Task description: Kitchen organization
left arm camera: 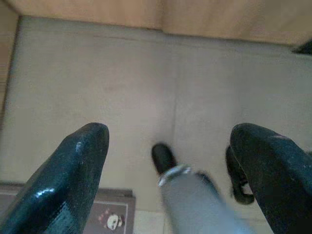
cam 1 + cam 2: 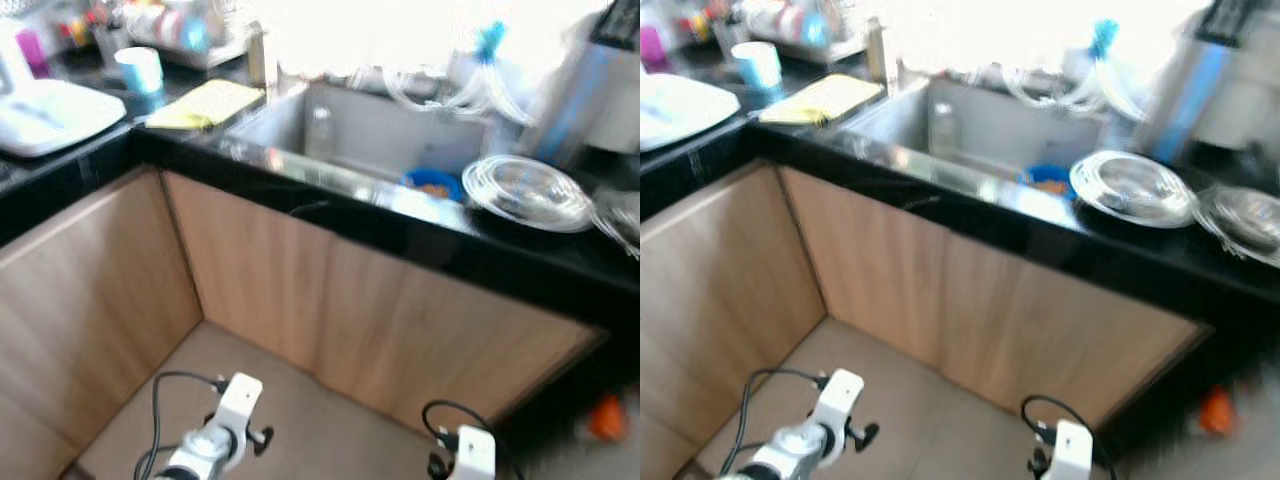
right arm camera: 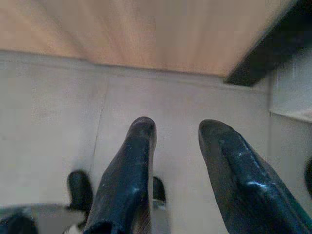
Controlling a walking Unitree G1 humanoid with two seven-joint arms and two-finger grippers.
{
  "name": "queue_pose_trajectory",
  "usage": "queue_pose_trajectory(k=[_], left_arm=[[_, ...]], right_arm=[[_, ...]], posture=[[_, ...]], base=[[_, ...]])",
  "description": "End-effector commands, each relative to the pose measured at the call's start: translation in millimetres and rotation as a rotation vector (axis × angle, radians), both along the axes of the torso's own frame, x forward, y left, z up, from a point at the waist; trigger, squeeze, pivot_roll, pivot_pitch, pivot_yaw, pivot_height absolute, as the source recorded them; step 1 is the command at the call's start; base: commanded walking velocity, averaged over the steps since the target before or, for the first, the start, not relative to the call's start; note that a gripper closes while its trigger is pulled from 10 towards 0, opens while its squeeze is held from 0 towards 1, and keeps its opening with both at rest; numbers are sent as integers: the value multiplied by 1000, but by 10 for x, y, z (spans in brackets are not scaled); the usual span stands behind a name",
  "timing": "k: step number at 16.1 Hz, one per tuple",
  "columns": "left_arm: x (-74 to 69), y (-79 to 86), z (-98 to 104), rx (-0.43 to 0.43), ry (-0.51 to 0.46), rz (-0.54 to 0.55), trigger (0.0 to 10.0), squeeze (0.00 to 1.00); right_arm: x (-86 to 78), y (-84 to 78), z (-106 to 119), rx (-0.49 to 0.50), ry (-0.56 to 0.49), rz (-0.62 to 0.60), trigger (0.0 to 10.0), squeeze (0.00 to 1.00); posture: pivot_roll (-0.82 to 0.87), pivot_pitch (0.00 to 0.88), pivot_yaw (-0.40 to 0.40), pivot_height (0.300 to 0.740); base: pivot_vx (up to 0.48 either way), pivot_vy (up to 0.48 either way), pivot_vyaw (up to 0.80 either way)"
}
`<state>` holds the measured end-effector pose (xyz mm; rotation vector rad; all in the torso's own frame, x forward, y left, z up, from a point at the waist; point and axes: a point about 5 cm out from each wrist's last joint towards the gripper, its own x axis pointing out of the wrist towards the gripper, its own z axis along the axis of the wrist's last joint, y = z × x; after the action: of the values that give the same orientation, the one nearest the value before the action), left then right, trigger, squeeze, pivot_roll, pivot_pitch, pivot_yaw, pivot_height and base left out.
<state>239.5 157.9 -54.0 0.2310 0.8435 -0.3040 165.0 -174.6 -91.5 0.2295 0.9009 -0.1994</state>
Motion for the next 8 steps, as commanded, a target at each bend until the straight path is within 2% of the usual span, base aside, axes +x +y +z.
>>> queue_pose_trajectory(k=[1,5,8], left_arm=[[-20,22,-15,6,16,6,10000,0],[-17,13,-14,3,16,5,10000,0],[-13,9,-9,-8,8,14,10000,0]], right_arm=[[25,30,8,6,-5,5,10000,0],[27,27,9,6,-7,2,10000,0],[27,25,9,8,-7,2,10000,0]], posture=[[186,53,-65,740],[184,56,-66,740],[184,58,-68,740]], base=[[405,0,0],[372,0,0],[0,0,0]])
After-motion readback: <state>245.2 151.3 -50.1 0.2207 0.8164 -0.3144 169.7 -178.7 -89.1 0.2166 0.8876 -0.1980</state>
